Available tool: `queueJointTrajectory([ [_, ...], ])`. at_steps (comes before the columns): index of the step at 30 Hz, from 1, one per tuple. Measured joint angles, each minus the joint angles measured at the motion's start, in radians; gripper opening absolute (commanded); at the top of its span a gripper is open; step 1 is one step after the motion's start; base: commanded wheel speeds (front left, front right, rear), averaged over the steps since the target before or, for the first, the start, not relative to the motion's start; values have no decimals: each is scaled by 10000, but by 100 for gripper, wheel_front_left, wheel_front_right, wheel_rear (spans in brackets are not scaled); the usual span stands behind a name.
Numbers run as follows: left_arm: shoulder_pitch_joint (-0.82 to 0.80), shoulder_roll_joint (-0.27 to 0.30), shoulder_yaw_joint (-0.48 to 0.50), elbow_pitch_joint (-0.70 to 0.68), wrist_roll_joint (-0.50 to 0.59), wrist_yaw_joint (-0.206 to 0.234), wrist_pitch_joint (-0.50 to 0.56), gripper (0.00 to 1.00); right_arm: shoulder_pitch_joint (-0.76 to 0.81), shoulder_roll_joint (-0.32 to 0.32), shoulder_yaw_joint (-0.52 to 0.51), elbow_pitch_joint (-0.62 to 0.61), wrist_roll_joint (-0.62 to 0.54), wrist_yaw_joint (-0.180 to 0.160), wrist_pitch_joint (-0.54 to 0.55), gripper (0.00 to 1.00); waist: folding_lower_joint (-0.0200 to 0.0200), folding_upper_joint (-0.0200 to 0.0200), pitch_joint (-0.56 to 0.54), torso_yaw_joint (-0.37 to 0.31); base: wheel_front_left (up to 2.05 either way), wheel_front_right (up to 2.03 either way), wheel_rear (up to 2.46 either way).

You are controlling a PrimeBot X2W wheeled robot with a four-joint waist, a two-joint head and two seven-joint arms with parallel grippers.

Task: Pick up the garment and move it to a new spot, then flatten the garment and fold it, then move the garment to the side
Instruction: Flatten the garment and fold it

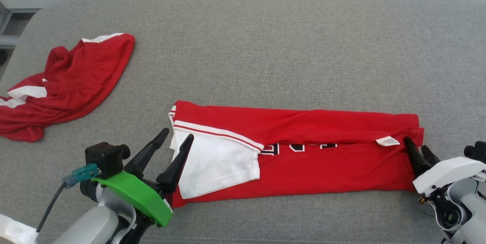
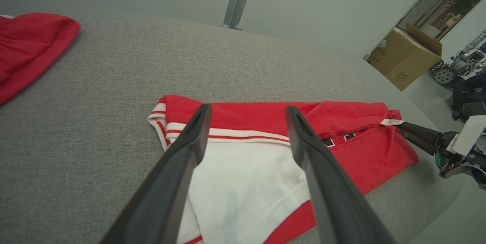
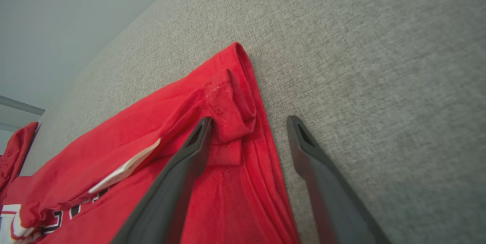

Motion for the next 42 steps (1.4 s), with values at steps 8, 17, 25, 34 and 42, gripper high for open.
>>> queueJointTrajectory([
  [8,31,-21,-17,-23,2,23,0,100,-6,230,-79,203,405,128,232,100,0,0,14,41,0,0,0],
  [17,160,-56,-13,-17,0,29,-29,100,-37,307,125,215,397,324,439,0,0,0,-68,68,0,0,0],
  [25,178,-128,-10,-29,0,31,-31,100,-60,360,67,167,330,451,247,0,0,0,-126,8,0,0,0],
  [34,183,-140,8,-81,2,111,-46,100,-190,-48,-407,-65,192,512,-29,0,0,0,-167,-91,0,0,0],
  [42,186,-176,15,-284,2,111,-117,100,-395,-963,-934,-105,-46,523,-117,0,0,0,-204,-151,0,0,0],
])
